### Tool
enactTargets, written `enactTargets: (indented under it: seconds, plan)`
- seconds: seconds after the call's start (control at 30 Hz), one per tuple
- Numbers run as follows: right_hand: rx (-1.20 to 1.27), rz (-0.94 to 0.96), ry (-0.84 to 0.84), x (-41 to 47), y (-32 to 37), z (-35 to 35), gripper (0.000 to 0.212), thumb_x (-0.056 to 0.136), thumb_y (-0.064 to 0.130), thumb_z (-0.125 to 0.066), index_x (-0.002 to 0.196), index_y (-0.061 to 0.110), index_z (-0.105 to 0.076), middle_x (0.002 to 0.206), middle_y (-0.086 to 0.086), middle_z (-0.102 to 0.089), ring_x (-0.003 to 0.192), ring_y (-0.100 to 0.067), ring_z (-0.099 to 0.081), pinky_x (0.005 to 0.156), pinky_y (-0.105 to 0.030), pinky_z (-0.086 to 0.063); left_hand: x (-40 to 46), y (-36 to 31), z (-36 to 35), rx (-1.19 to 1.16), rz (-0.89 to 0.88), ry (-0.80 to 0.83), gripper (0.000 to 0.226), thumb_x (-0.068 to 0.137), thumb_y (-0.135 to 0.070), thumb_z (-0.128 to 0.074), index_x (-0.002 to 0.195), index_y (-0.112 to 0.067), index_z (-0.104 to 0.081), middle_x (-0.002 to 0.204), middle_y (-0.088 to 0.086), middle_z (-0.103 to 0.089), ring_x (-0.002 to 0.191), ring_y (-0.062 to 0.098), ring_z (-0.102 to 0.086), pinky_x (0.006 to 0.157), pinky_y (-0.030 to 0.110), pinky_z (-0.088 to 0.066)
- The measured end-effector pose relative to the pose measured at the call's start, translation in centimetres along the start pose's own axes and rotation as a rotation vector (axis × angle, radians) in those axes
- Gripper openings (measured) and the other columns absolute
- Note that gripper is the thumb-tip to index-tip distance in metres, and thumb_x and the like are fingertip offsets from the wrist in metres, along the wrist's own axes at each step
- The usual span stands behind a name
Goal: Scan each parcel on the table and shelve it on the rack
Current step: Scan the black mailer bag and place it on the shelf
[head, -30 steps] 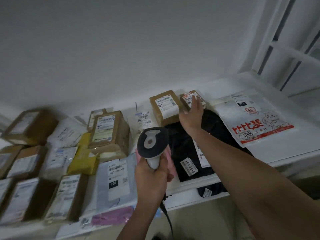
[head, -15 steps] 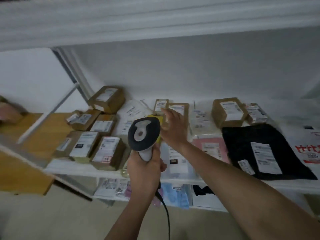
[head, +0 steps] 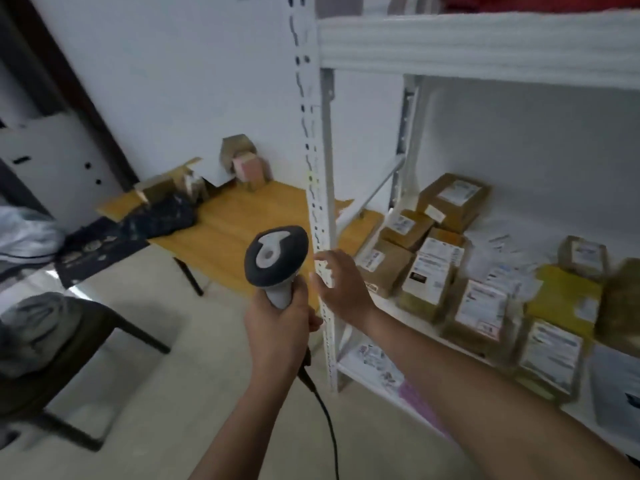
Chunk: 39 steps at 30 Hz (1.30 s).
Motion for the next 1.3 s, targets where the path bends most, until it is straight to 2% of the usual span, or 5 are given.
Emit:
enactTargets:
  seconds: [0.17, 0.53, 0.73, 1.03, 1.3]
  plan:
    - [0.007, -0.050, 0.110, 7.3, 1.7, -9.3, 0.031, 0.095, 0.028, -0.055, 0.122, 0.014, -0.054, 0.120, -0.003, -0.051, 0.113, -0.022, -0.049, 0.096, -0.046, -0.046, 7.7, 2.6, 6.7, -0.026, 0.050, -0.108, 0.021, 0.096, -0.023, -0.058, 0.086, -0.004, -0.061, 0.058, 0.010, -0.066, 0.053, 0.021, -0.068, 0.050, 0.024, -0.053]
    - [0.105, -0.251, 0.227, 29.7, -0.9, -28.6, 0.032, 0.099, 0.027, -0.051, 0.129, 0.016, -0.050, 0.129, -0.002, -0.045, 0.119, -0.020, -0.046, 0.100, -0.039, -0.044, 33.0, 6.6, 13.6, 0.045, 0.105, -0.212, 0.032, 0.096, -0.022, -0.058, 0.078, 0.004, -0.061, 0.056, 0.014, -0.064, 0.052, 0.022, -0.068, 0.052, 0.029, -0.056]
    - [0.147, -0.371, 0.299, 40.3, -0.3, -36.6, 0.033, 0.099, 0.027, -0.050, 0.130, 0.015, -0.049, 0.130, -0.004, -0.044, 0.117, -0.021, -0.048, 0.088, -0.029, -0.042, 45.5, 7.0, 18.2, 0.026, 0.128, -0.264, 0.034, 0.096, -0.021, -0.060, 0.078, 0.008, -0.061, 0.056, 0.018, -0.062, 0.051, 0.026, -0.068, 0.047, 0.021, -0.053]
    - [0.287, -0.660, 0.382, 51.9, -3.0, -51.3, 0.048, 0.099, 0.030, -0.052, 0.144, 0.020, -0.040, 0.147, 0.001, -0.041, 0.124, -0.022, -0.052, 0.088, -0.032, -0.045, 62.9, 13.5, 22.8, 0.034, 0.185, -0.193, 0.039, 0.095, -0.020, -0.061, 0.068, 0.008, -0.061, 0.052, 0.015, -0.063, 0.048, 0.021, -0.066, 0.045, 0.015, -0.048]
    - [0.764, -1.165, 0.117, 57.7, -8.2, -64.1, 0.079, 0.094, 0.012, -0.062, 0.152, 0.033, -0.012, 0.141, -0.012, -0.041, 0.096, -0.023, -0.068, 0.078, -0.030, -0.059, 76.1, 20.1, 27.2, 0.072, 0.274, -0.065, 0.038, 0.095, -0.017, -0.061, 0.061, 0.000, -0.062, 0.049, 0.011, -0.063, 0.047, 0.023, -0.065, 0.052, 0.032, -0.056]
Point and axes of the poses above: each hand's wrist, its own x-axis towards the middle knuckle, its own z-axis out of the back of the hand, y = z × x, the point moved 8 cm from there along x, towards the middle knuckle
